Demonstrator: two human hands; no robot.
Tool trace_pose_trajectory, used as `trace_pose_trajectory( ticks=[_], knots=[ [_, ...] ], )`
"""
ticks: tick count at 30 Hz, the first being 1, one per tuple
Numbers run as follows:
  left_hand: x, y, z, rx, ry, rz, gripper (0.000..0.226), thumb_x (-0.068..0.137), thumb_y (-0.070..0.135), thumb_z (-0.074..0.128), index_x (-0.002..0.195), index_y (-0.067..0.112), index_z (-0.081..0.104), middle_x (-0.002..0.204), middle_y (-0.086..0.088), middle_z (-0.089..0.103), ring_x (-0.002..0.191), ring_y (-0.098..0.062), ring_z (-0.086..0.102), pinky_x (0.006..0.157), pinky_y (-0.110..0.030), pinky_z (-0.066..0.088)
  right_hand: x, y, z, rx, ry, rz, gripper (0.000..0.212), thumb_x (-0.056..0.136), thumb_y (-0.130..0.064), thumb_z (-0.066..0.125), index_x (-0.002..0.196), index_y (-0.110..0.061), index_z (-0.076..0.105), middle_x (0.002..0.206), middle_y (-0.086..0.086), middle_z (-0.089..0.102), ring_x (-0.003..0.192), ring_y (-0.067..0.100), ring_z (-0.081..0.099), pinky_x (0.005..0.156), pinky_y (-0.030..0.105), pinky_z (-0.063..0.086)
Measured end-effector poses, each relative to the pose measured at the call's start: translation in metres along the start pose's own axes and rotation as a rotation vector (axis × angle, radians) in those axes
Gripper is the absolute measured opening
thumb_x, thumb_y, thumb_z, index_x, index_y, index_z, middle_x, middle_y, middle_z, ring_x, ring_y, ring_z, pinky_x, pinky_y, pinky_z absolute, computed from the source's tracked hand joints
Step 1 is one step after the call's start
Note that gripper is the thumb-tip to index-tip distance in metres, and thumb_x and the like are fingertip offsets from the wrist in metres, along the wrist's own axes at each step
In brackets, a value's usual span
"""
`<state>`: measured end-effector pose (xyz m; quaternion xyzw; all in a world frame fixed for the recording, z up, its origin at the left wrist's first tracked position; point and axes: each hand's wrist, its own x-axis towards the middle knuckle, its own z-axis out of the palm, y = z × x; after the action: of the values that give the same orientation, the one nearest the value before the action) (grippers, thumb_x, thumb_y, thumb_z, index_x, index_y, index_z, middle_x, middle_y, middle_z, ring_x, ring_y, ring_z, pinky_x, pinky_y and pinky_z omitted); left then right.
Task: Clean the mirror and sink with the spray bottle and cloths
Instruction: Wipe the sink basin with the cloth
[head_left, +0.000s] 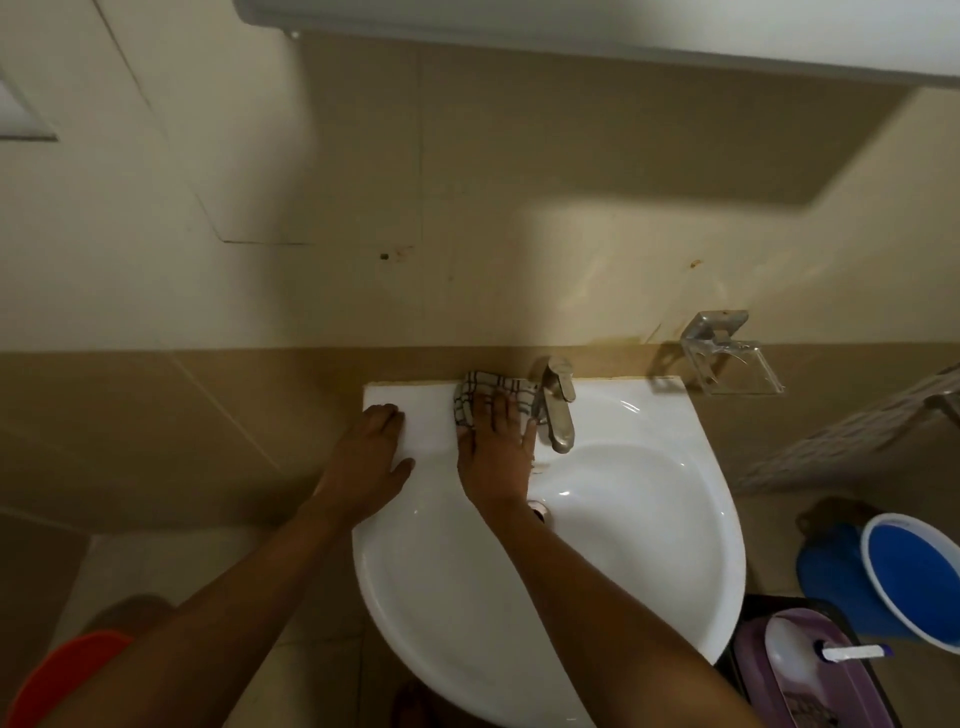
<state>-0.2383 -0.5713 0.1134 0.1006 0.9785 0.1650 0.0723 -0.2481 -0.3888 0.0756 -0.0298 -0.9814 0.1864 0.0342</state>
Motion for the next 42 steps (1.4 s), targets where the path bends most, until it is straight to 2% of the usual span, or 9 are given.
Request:
trace_pose_trajectory(
  ticks=[2,5,10,14,16,22,27,34,42],
  knots=[
    [-0.01,-0.011,-0.001,-0.017,0.014,-0.035,0.074,0.091,0.04,0.06,0.148,0.002,0.033,0.153,-0.015,0.035,0.141,-0.03,0.033,0.117,-0.039,0.027,0.0,-0.019,0.006,0.02,-0.013,0.033,0.064,0.096,-0.045,0.017,0.15,-0.018,0.038,0.157,0.012,0.036,0.148,0.029,0.026,0.121,0.053,0.012],
    [-0.023,-0.026,-0.003,-0.056,0.029,-0.055,0.074,0.092,0.047,0.056,0.148,0.004,0.033,0.153,-0.013,0.036,0.14,-0.028,0.035,0.116,-0.038,0.028,-0.009,-0.044,0.019,-0.014,-0.011,-0.131,0.054,0.098,-0.041,0.031,0.146,-0.021,0.046,0.151,0.01,0.045,0.143,0.03,0.038,0.116,0.056,0.028],
    [-0.035,-0.033,-0.003,-0.09,0.067,-0.034,0.074,0.089,0.055,0.037,0.142,0.004,0.043,0.144,-0.016,0.047,0.132,-0.03,0.045,0.11,-0.038,0.034,-0.03,-0.049,0.033,0.025,-0.115,-0.376,0.056,0.1,-0.045,0.03,0.153,-0.027,0.032,0.161,0.006,0.028,0.151,0.026,0.018,0.121,0.053,0.014],
    [-0.042,-0.04,0.004,-0.095,0.032,-0.041,0.068,0.09,0.043,0.037,0.145,0.004,0.038,0.149,-0.016,0.042,0.138,-0.029,0.037,0.116,-0.037,0.027,-0.04,-0.001,0.023,0.008,-0.157,-0.525,0.057,0.101,-0.048,0.034,0.154,-0.031,0.025,0.163,0.004,0.024,0.152,0.023,0.012,0.122,0.052,0.013],
    [-0.045,-0.041,0.005,-0.098,0.025,-0.054,0.066,0.092,0.04,0.036,0.147,0.005,0.037,0.151,-0.015,0.04,0.139,-0.028,0.035,0.116,-0.035,0.026,-0.034,0.013,0.017,-0.016,-0.147,-0.438,0.057,0.101,-0.048,0.03,0.155,-0.032,0.021,0.164,0.002,0.018,0.152,0.019,0.003,0.122,0.053,0.008],
    [-0.053,-0.042,0.005,-0.16,0.042,-0.061,0.053,0.098,0.03,0.045,0.145,0.007,0.041,0.146,-0.013,0.045,0.133,-0.026,0.042,0.11,-0.032,0.032,-0.002,-0.038,0.022,-0.004,-0.084,-0.175,0.059,0.1,-0.052,0.02,0.155,-0.033,0.022,0.164,0.006,0.02,0.152,0.024,0.011,0.12,0.052,0.008],
    [-0.061,-0.048,0.011,-0.232,0.029,-0.046,0.044,0.094,0.032,0.04,0.131,0.012,0.055,0.126,-0.006,0.058,0.114,-0.022,0.054,0.098,-0.039,0.048,0.003,-0.081,0.035,-0.018,-0.152,-0.227,0.058,0.101,-0.054,0.027,0.155,-0.036,0.018,0.165,0.005,0.015,0.152,0.027,0.008,0.118,0.059,0.005],
    [-0.08,-0.038,0.011,-0.31,0.127,-0.135,0.041,0.09,0.03,0.034,0.101,0.011,0.068,0.104,-0.005,0.066,0.093,-0.021,0.06,0.08,-0.039,0.053,-0.03,-0.089,0.038,0.049,-0.235,-0.355,0.054,0.103,-0.045,0.034,0.155,-0.036,0.022,0.166,-0.001,0.006,0.153,0.021,-0.003,0.12,0.055,-0.002],
    [-0.116,-0.028,0.014,-0.243,0.232,-0.398,0.034,0.087,0.001,0.043,0.111,0.009,0.067,0.112,-0.013,0.07,0.099,-0.035,0.066,0.084,-0.043,0.053,-0.108,-0.074,0.04,0.271,-0.331,-0.402,0.061,0.102,-0.03,0.042,0.157,-0.03,0.016,0.166,0.006,-0.006,0.152,0.025,-0.012,0.121,0.054,0.01]
  ],
)
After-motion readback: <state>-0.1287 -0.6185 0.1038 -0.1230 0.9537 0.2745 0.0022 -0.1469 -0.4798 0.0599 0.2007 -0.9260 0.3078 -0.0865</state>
